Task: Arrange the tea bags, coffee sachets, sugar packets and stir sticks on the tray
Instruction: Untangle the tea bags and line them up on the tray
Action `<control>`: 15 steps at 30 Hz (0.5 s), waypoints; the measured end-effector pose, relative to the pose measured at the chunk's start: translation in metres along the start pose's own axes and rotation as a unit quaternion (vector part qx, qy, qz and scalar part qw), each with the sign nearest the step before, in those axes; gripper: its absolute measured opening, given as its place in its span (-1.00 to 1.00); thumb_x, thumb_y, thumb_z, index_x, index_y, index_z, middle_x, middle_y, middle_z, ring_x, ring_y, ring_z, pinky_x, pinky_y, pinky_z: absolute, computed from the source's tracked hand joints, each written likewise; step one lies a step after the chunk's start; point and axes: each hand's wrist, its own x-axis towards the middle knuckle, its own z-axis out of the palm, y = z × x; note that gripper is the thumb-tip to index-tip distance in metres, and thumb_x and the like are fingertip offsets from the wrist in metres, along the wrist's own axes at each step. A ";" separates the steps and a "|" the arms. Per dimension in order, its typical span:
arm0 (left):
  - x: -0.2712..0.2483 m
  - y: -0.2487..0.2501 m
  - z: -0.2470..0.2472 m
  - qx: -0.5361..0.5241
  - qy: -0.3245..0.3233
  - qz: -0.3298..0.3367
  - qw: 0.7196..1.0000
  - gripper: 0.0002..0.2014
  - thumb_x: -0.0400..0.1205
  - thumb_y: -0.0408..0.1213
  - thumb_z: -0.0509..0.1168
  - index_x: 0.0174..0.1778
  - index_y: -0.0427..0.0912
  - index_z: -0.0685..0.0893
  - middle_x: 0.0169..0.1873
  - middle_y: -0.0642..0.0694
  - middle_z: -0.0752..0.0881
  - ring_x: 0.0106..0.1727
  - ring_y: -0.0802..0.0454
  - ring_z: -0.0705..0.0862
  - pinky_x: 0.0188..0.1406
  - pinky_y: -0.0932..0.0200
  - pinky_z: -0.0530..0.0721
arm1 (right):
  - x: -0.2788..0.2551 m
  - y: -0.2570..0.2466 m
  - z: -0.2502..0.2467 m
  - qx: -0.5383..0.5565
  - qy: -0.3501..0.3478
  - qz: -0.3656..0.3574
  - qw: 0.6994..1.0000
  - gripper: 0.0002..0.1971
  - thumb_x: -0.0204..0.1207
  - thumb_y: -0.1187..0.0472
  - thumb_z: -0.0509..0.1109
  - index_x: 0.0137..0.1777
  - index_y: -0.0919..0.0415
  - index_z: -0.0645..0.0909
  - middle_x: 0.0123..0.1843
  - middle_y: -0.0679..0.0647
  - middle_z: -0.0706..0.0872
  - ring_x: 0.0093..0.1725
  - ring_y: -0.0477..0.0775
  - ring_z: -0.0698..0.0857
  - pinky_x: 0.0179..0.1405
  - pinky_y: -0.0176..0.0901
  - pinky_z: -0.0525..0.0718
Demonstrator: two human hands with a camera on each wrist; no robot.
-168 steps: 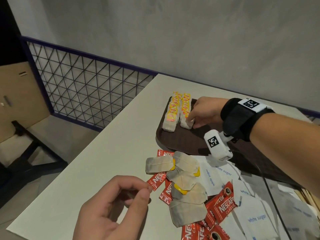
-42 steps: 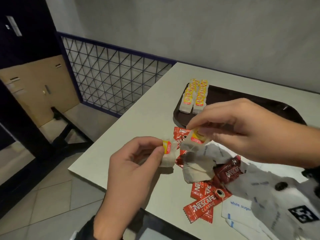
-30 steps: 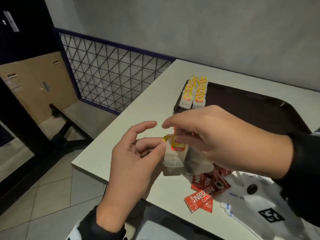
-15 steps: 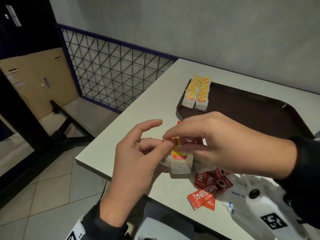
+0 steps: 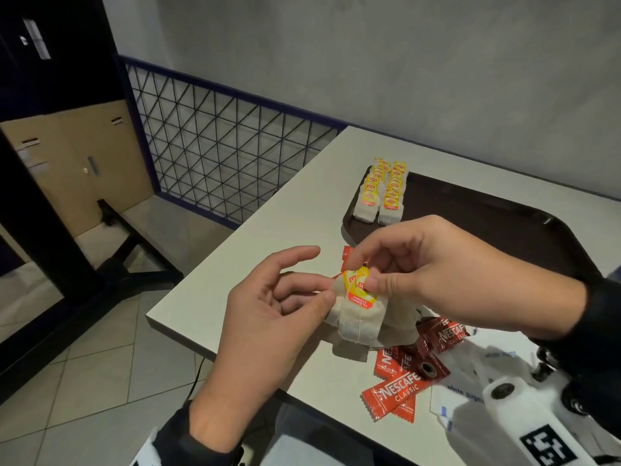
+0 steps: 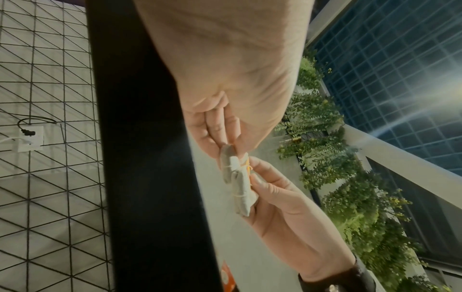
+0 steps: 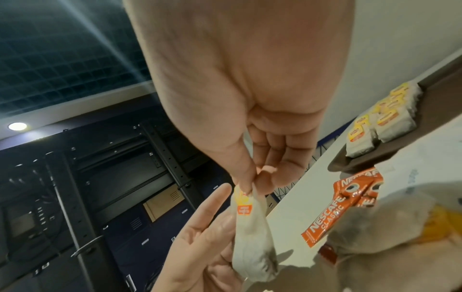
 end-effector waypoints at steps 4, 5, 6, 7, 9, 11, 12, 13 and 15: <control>0.001 0.000 -0.001 -0.021 0.009 0.003 1.000 -0.56 0.48 -0.55 0.52 0.16 0.02 0.75 -0.15 -0.17 0.88 -0.18 -0.06 0.86 -0.13 0.14 0.80 | -0.001 0.003 0.001 0.055 0.015 0.011 0.998 -0.80 0.54 0.28 0.56 0.07 -0.03 0.83 -0.14 0.11 0.83 -0.07 0.25 0.81 -0.01 0.24 0.83; 0.002 0.000 -0.001 -0.029 0.011 0.003 1.000 -0.59 0.46 -0.49 0.53 0.15 0.01 0.76 -0.15 -0.18 0.87 -0.19 -0.07 0.86 -0.14 0.12 0.80 | 0.000 0.004 0.002 0.067 0.018 0.012 0.998 -0.79 0.53 0.29 0.57 0.08 -0.02 0.83 -0.14 0.13 0.83 -0.07 0.27 0.81 -0.01 0.23 0.84; 0.002 0.001 -0.001 -0.036 0.011 0.003 0.999 -0.60 0.43 -0.41 0.55 0.15 -0.01 0.76 -0.16 -0.19 0.87 -0.21 -0.08 0.85 -0.15 0.10 0.80 | 0.000 0.003 0.003 0.075 0.021 0.011 0.997 -0.78 0.53 0.30 0.57 0.08 -0.02 0.83 -0.13 0.15 0.82 -0.06 0.27 0.81 0.00 0.23 0.84; 0.002 0.002 0.000 -0.043 0.010 0.002 0.999 -0.60 0.40 -0.36 0.55 0.16 -0.03 0.76 -0.17 -0.20 0.86 -0.22 -0.09 0.85 -0.15 0.08 0.80 | 0.001 0.003 0.004 0.076 0.023 0.008 0.997 -0.78 0.52 0.30 0.57 0.08 -0.02 0.83 -0.12 0.16 0.82 -0.05 0.26 0.82 0.03 0.25 0.84; 0.002 0.002 0.000 -0.046 0.003 -0.001 0.999 -0.60 0.37 -0.30 0.56 0.15 -0.06 0.78 -0.20 -0.19 0.85 -0.21 -0.12 0.84 -0.13 0.04 0.81 | 0.002 0.002 0.007 0.064 0.024 0.000 0.998 -0.77 0.53 0.28 0.57 0.09 -0.05 0.82 -0.10 0.12 0.82 -0.04 0.19 0.83 0.07 0.26 0.82; 0.003 0.001 0.000 -0.044 0.000 -0.001 0.999 -0.63 0.38 -0.29 0.55 0.12 -0.06 0.82 -0.22 -0.17 0.83 -0.18 -0.13 0.84 -0.09 0.02 0.82 | 0.002 0.001 0.010 0.041 0.028 -0.009 0.999 -0.77 0.54 0.27 0.57 0.11 -0.07 0.81 -0.09 0.08 0.82 -0.03 0.11 0.83 0.07 0.24 0.81; 0.004 0.000 0.000 -0.046 -0.001 0.000 0.999 -0.65 0.38 -0.30 0.55 0.10 -0.06 0.83 -0.23 -0.16 0.83 -0.17 -0.13 0.84 -0.09 0.02 0.82 | 0.003 0.000 0.012 0.025 0.031 -0.013 0.999 -0.76 0.55 0.26 0.57 0.12 -0.09 0.80 -0.09 0.05 0.82 -0.04 0.08 0.82 0.05 0.22 0.81; 0.004 -0.001 -0.001 -0.049 -0.001 0.001 0.999 -0.67 0.39 -0.32 0.55 0.08 -0.07 0.85 -0.24 -0.15 0.82 -0.17 -0.11 0.84 -0.09 0.04 0.81 | 0.003 0.000 0.013 0.005 0.036 -0.016 0.999 -0.75 0.55 0.24 0.57 0.15 -0.11 0.78 -0.09 0.01 0.81 -0.04 0.04 0.82 0.03 0.18 0.81; 0.005 -0.001 -0.002 -0.058 -0.003 0.000 0.998 -0.70 0.39 -0.32 0.54 0.05 -0.08 0.87 -0.24 -0.12 0.82 -0.18 -0.05 0.83 -0.11 0.12 0.80 | 0.003 -0.002 0.017 -0.037 0.049 -0.021 0.998 -0.69 0.55 0.18 0.57 0.23 -0.17 0.74 -0.08 -0.08 0.78 -0.05 -0.04 0.80 0.00 0.08 0.82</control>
